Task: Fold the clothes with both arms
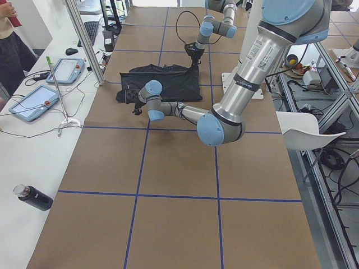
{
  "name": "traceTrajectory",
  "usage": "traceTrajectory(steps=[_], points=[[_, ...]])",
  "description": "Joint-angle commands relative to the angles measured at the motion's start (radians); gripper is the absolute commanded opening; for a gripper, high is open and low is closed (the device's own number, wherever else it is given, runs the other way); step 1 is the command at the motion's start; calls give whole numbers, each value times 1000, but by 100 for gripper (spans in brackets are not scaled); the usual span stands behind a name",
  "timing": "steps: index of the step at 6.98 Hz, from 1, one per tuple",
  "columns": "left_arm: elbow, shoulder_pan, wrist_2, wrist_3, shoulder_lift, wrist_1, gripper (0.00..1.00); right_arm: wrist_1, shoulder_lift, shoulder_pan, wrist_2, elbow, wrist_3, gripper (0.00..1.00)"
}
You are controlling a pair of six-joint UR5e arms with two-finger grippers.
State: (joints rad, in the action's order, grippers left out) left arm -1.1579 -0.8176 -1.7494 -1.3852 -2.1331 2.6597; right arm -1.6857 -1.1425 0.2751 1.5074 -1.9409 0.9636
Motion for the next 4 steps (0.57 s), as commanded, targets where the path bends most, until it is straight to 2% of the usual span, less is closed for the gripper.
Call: traceTrajectory(steps=[1,2,4], points=[[-2,0,2,0,1,-1,90,3,-58,-46,-21,-26,144,0],[-2,0,4,0,-1,-1,90,3,-72,-46,-18,-47,152,0],[0,0,4,-2,1,-1,90,9,-65,-51,-12,-40,210,50]])
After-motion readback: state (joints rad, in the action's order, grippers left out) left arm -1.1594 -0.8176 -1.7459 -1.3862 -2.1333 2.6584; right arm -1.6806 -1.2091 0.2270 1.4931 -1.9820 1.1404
